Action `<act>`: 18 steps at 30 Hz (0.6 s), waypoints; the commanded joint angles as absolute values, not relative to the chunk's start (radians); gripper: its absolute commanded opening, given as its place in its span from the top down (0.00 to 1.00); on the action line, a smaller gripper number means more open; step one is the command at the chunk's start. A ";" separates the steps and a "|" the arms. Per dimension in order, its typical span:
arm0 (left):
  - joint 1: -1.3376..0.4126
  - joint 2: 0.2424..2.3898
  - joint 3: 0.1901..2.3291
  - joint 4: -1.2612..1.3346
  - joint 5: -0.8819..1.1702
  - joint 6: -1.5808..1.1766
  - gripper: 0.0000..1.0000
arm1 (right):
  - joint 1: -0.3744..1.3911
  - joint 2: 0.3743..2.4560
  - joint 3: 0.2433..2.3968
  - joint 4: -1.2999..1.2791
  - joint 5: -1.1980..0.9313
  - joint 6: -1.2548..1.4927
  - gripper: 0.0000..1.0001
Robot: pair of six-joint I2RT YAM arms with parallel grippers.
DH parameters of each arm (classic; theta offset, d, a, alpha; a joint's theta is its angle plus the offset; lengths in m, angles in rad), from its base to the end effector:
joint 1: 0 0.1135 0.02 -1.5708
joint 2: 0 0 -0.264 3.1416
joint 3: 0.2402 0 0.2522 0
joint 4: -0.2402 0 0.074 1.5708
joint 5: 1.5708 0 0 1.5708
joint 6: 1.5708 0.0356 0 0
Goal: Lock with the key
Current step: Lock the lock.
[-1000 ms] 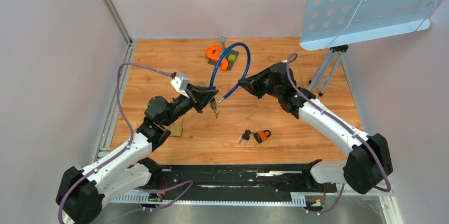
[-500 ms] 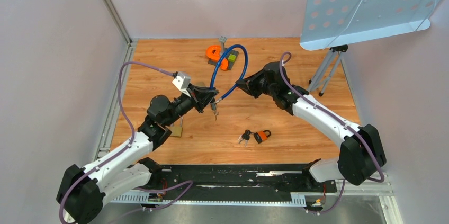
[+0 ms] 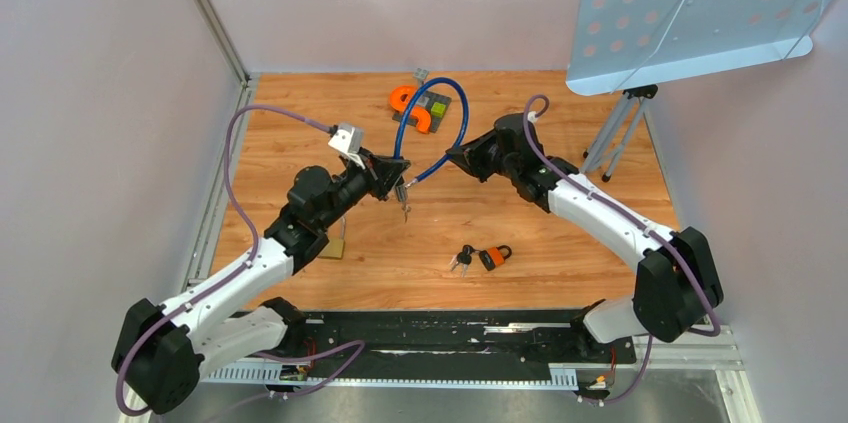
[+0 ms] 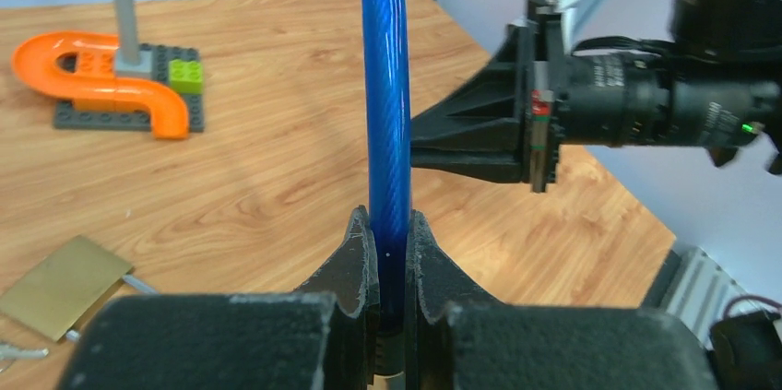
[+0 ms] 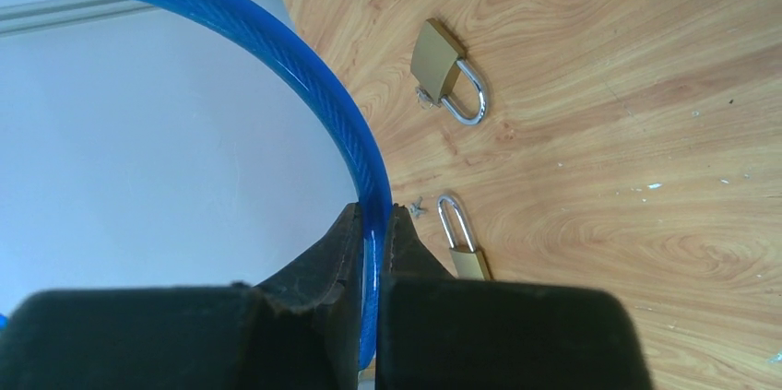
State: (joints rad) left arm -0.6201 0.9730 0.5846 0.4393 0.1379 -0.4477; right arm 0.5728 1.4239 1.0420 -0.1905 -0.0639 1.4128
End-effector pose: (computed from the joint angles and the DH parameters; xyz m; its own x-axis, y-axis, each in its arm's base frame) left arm 0.1843 -0.1376 0.3000 -0.2602 -0.3411 -0.9033 0.6375 0.6419 -0.4260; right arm 0.2703 0.1770 0.2797 -0.6503 0.7533 -0.0981 0.3573 0.4173 0.8356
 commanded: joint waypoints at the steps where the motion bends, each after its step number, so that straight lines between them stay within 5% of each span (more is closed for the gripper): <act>1: -0.622 1.015 0.666 0.341 -0.005 -0.469 1.00 | 0.619 1.412 1.122 -0.176 -0.024 1.423 1.00; 18: -0.621 1.039 0.676 0.310 -0.091 -0.510 1.00 | 0.696 1.462 1.145 -0.199 0.056 1.478 1.00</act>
